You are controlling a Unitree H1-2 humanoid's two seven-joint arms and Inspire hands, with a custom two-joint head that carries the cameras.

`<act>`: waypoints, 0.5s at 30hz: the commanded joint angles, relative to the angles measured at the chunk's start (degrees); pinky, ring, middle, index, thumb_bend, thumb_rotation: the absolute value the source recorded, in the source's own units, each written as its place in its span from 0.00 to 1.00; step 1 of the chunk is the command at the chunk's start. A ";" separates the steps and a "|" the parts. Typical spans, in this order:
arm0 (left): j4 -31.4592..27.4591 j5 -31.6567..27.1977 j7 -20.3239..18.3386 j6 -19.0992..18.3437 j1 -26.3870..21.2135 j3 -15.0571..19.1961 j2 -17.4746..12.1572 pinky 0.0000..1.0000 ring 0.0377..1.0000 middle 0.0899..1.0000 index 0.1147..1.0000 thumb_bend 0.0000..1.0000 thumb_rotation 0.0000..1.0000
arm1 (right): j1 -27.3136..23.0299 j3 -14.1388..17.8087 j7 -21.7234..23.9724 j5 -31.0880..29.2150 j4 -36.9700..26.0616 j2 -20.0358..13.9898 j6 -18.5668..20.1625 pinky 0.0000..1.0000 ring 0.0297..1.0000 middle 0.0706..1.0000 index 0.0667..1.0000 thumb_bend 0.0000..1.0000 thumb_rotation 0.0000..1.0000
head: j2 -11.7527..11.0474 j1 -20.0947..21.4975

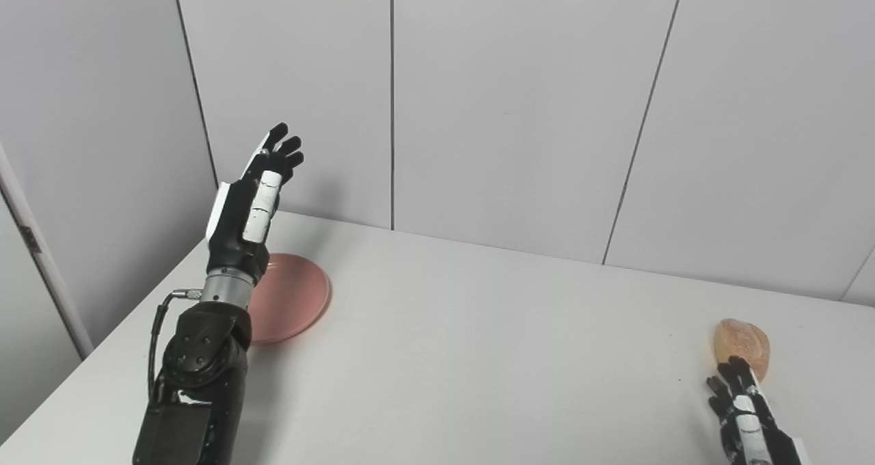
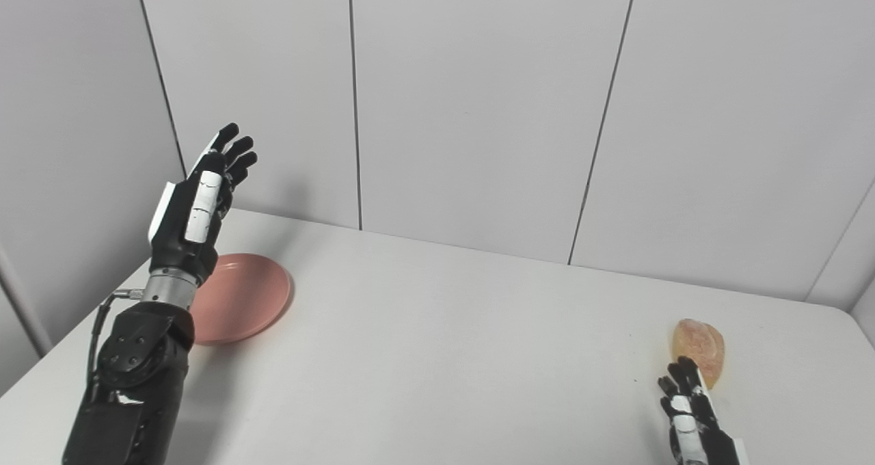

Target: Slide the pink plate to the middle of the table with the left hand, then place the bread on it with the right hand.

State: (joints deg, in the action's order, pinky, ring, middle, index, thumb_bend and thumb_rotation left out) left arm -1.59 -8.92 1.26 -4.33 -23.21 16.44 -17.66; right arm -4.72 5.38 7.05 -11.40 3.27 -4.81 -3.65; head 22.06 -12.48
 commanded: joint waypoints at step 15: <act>22.05 -1.51 0.28 9.07 -5.94 6.34 -9.48 0.92 0.91 0.91 0.95 0.88 0.88 | 3.00 -2.07 0.99 1.55 0.45 -0.81 1.03 0.96 0.92 0.93 0.96 0.72 0.81 | 1.11 -0.02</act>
State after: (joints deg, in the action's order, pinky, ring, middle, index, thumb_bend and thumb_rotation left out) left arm 20.00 -10.11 1.31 1.42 -25.60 22.38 -24.89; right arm -4.06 3.79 7.85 -10.11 2.66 -5.96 -2.84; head 23.11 -12.57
